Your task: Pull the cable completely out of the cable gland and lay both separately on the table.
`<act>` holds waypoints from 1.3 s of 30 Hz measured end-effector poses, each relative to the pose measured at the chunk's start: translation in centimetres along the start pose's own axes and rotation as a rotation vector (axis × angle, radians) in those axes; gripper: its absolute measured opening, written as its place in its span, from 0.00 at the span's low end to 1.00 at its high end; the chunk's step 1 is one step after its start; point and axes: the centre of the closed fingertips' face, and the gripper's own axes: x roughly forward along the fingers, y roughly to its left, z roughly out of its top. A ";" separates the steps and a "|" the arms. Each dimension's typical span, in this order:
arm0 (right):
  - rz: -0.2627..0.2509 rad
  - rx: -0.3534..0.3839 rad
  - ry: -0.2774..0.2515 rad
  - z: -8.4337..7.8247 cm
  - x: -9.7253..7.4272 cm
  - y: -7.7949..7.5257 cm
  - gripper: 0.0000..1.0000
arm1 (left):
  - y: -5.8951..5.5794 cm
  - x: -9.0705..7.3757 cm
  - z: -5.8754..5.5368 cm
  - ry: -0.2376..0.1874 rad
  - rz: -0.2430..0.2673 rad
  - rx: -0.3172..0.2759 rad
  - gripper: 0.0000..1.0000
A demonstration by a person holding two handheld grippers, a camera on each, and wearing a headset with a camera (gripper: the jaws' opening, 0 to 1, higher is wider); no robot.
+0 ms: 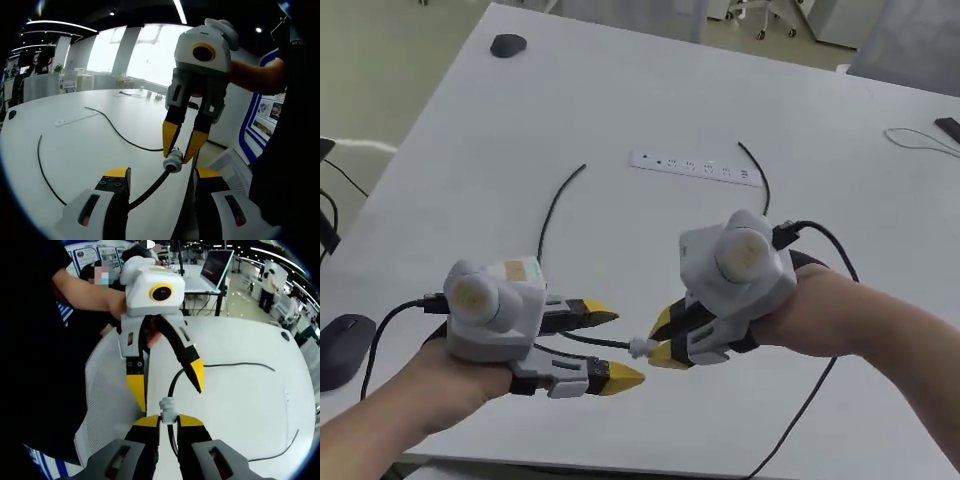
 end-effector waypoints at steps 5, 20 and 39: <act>-0.004 -0.015 0.003 -0.2 -0.1 -0.1 0.07 | -0.4 0.1 0.3 -0.012 -0.027 -0.011 0.44; -0.013 -0.080 0.006 -0.3 -0.2 0.2 0.07 | -1.6 0.6 0.7 -0.034 -0.096 -0.010 0.20; -0.026 -0.172 -0.026 -0.7 -0.3 0.4 0.08 | -2.0 0.9 0.6 -0.022 -0.085 0.041 0.15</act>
